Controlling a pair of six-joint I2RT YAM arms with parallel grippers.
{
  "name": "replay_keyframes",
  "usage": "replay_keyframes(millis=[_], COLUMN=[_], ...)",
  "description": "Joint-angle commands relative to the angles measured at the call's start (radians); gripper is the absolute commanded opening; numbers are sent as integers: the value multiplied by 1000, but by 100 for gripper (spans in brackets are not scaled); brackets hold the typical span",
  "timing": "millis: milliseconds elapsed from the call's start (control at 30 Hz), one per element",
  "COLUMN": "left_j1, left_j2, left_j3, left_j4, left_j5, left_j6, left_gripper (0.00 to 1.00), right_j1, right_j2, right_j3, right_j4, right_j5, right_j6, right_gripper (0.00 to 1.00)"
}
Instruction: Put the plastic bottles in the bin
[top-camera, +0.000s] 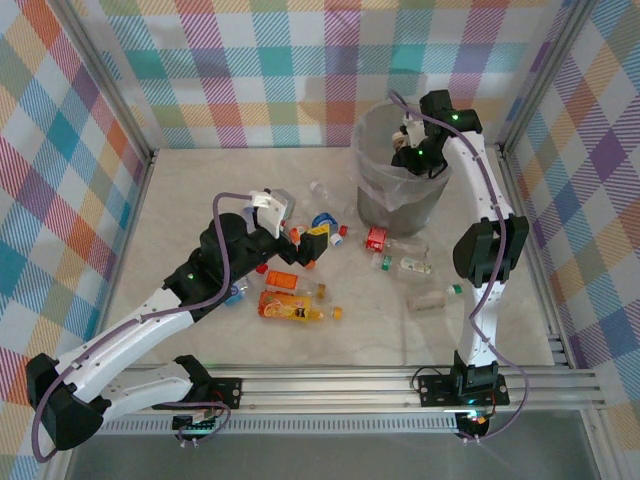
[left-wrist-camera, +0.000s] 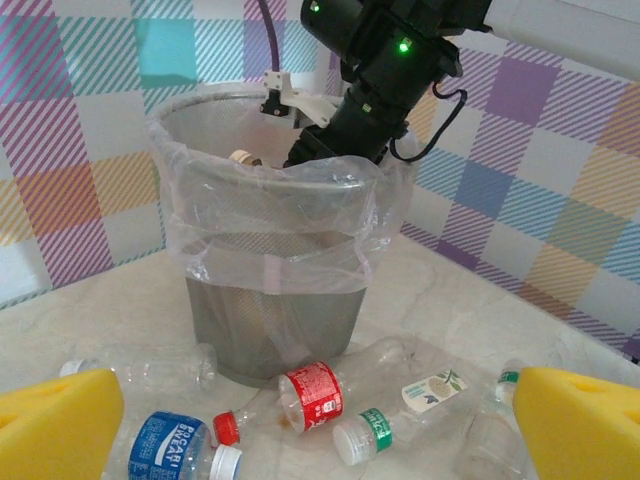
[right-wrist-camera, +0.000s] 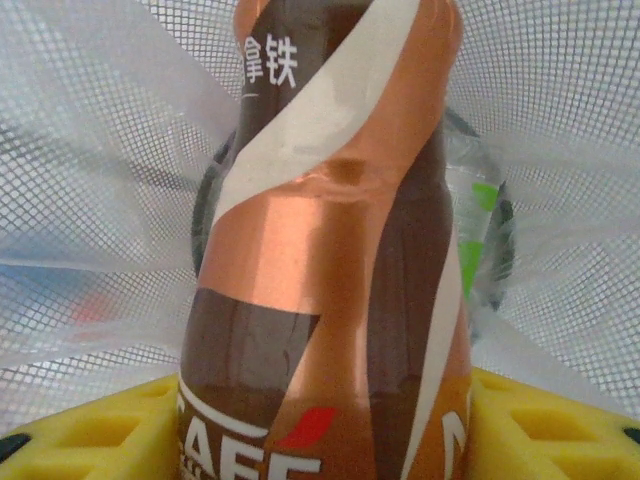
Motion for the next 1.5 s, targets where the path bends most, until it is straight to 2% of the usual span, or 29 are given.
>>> replay_keyframes(millis=[0,133,267,467,767,1200,1467], left_j1=[7,7,7,7,7,7,7], left_j2=[-8,-21,-41,-62,-114,-165,-167], left_j3=[30,40,52,57,15,48,44], left_j4=[-18,-35,-54,-123,-138,-317,-465], left_j5=[47,32,81,89,37,82,139], left_j6=[30,40,52,77,153,219,283], left_gripper=[100,100,100,100,100,100,100], right_j1=[3,3,3,3,3,39,206], right_j2=[1,-16,-26,-39,-137,-475,-687], right_j3=[32,32,37,30,6,-348,-605], right_j4=[-18,-11,-14,-10,75,356,410], right_j5=[-15,-30,-42,-28,-107,-267,-282], right_j6=[56,74,79,86,158,225,192], right_gripper=[62,68,73,74,73,68,66])
